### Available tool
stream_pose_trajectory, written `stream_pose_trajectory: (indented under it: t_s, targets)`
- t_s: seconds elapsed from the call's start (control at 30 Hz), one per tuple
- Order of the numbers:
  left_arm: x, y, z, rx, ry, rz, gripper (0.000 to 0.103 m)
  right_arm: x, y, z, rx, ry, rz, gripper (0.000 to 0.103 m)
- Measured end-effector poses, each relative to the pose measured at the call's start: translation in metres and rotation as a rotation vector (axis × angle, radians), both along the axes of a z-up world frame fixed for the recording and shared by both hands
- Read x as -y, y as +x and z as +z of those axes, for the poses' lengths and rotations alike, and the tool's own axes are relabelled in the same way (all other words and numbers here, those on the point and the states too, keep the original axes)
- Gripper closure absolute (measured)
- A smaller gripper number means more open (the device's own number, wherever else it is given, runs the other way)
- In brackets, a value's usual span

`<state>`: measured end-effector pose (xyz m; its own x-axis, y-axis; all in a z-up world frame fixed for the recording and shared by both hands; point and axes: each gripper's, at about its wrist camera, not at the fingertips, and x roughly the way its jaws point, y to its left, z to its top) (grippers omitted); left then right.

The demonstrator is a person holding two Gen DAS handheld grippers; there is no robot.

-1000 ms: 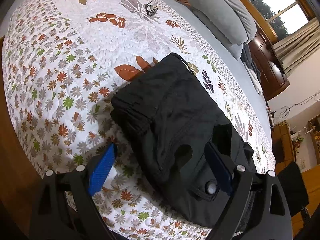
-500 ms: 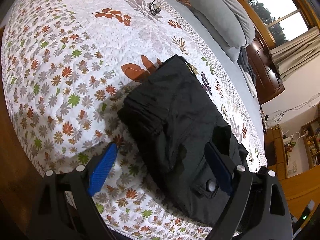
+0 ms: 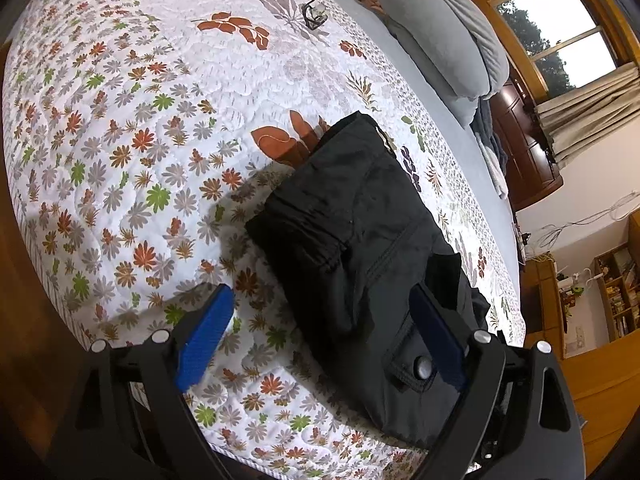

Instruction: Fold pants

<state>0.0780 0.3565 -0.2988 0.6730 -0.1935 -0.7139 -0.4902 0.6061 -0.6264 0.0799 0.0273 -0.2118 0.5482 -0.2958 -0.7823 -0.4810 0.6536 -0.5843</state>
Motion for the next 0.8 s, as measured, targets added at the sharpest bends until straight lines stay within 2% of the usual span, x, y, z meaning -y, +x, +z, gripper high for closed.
stream_pose_trajectory:
  t_s: [0.17, 0.3, 0.37, 0.43, 0.47, 0.53, 0.63, 0.7, 0.8]
  targets:
    - [-0.002, -0.003, -0.001, 0.000, -0.009, 0.004, 0.014, -0.002, -0.003, -0.022, -0.019, -0.016, 0.002, 0.085]
    - [-0.004, -0.006, -0.002, -0.001, -0.011, 0.006, 0.013, 0.003, -0.005, -0.018, -0.021, 0.023, 0.007, 0.072]
    - [-0.006, -0.007, -0.003, -0.004, -0.017, 0.008, 0.013, 0.010, -0.007, -0.002, -0.040, 0.120, 0.002, 0.064]
    - [-0.007, -0.008, -0.004, -0.006, -0.021, 0.012, 0.013, 0.023, -0.010, 0.026, -0.066, 0.277, -0.005, 0.060]
    - [-0.008, -0.009, -0.005, -0.007, -0.023, 0.014, 0.013, 0.031, -0.013, 0.045, -0.064, 0.354, -0.008, 0.053]
    - [-0.010, -0.011, -0.006, -0.009, -0.028, 0.019, 0.013, 0.046, -0.014, 0.069, -0.025, 0.424, -0.021, 0.049]
    - [-0.010, -0.012, -0.007, -0.009, -0.028, 0.018, 0.013, 0.072, 0.009, 0.076, 0.009, 0.410, -0.136, 0.048]
    - [-0.007, -0.010, -0.006, -0.011, -0.024, 0.012, 0.013, 0.084, 0.032, 0.064, -0.003, 0.378, -0.217, 0.049]
    - [-0.004, -0.008, -0.005, -0.017, -0.024, 0.010, 0.013, 0.083, 0.045, 0.043, -0.046, 0.368, -0.256, 0.050]
